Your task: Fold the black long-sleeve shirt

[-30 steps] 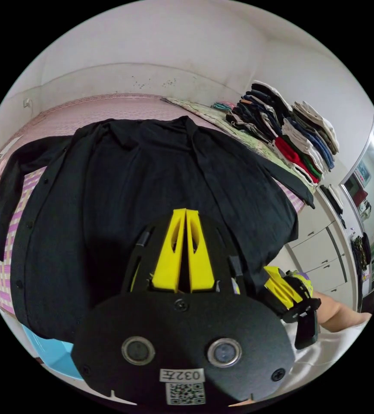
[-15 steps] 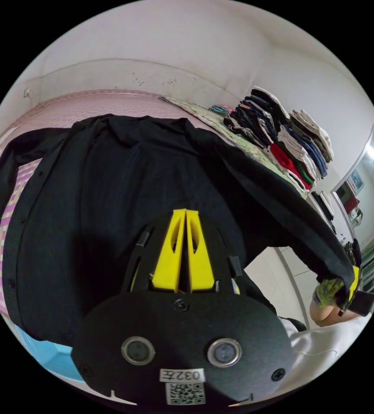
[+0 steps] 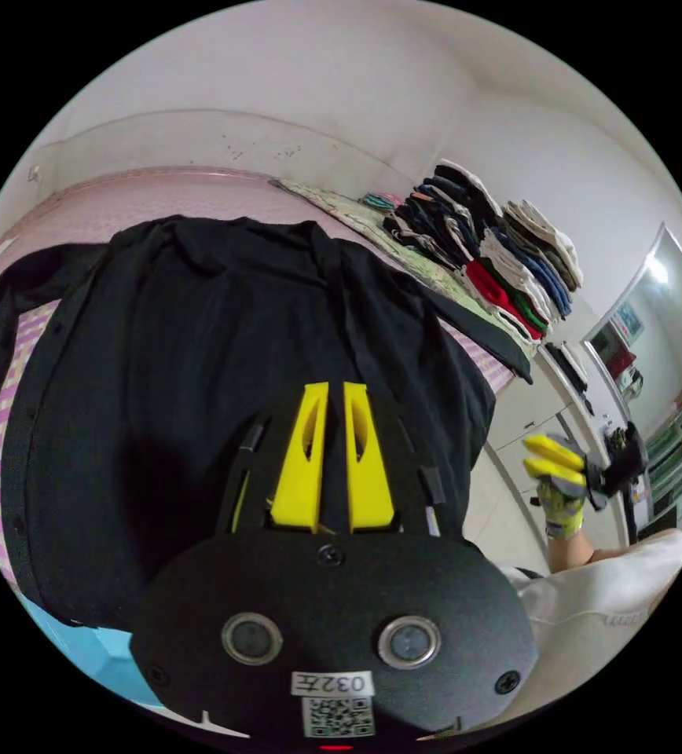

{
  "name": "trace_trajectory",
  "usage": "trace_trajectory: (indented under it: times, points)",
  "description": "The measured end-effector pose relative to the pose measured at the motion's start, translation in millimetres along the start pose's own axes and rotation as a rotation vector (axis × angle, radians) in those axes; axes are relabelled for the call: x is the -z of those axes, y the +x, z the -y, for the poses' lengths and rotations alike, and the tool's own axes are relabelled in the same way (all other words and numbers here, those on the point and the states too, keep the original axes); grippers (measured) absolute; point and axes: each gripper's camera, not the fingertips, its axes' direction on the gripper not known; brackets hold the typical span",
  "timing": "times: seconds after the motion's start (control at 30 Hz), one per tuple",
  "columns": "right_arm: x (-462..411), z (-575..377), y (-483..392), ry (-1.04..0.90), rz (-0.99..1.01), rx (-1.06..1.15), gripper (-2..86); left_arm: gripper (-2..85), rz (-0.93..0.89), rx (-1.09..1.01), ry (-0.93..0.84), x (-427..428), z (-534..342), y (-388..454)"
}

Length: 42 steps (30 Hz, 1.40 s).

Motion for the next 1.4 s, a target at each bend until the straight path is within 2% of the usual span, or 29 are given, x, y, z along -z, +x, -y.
trace_trajectory:
  times: [0.1,0.17,0.33,0.47,0.5,0.57,0.7,0.83,0.9,1.07,1.23,1.33,1.4]
  points:
    - [-4.0,-26.8,91.9,-0.034,0.047,-0.301,8.4,1.6,-0.017,-0.046,0.012,-4.6,5.3,19.0]
    - [-12.8,-36.2,122.4,-0.050,0.094,-0.381,9.1,2.5,-0.017,-0.042,-0.001,-12.6,10.6,22.1]
    - [-47.8,-24.0,154.0,-0.102,0.168,-0.392,10.0,2.8,-0.030,-0.066,0.004,-22.8,21.1,36.1]
    - [-48.9,-8.1,172.4,-0.122,0.196,-0.368,0.6,2.8,0.142,-0.195,-0.060,-37.3,28.4,69.1]
    - [-35.9,-5.2,178.5,-0.103,0.205,-0.366,-0.2,3.2,0.198,-0.214,-0.122,-48.8,29.4,74.8]
    - [-9.1,-1.4,190.3,-0.064,0.240,-0.365,-0.6,4.1,0.231,-0.225,-0.127,-51.3,28.3,81.2]
    - [38.0,-12.2,243.7,0.013,0.349,-0.462,-0.9,5.0,0.182,-0.200,-0.133,-50.8,30.5,80.7]
    - [-5.7,-42.7,285.7,-0.119,0.503,-0.606,-1.0,5.0,0.138,-0.186,-0.135,-49.1,32.0,80.3]
    - [-13.3,-58.2,299.4,-0.073,0.550,-0.698,-1.0,4.5,0.133,-0.178,-0.130,-47.3,32.1,82.2]
    - [-4.3,-42.9,306.2,-0.086,0.464,-0.710,-0.9,3.9,0.130,-0.183,-0.130,-44.9,34.0,89.7]
    - [26.1,-33.6,322.9,0.011,0.514,-0.712,-0.4,-0.1,0.099,-0.162,-0.128,-39.8,35.5,94.1]
    - [13.6,-25.4,332.1,-0.147,0.392,-0.761,2.9,-0.8,0.102,-0.140,-0.127,-36.5,36.8,99.5]
    - [36.2,3.4,326.2,-0.090,0.272,-0.714,6.6,-0.9,0.125,-0.152,-0.144,-31.3,45.3,104.0]
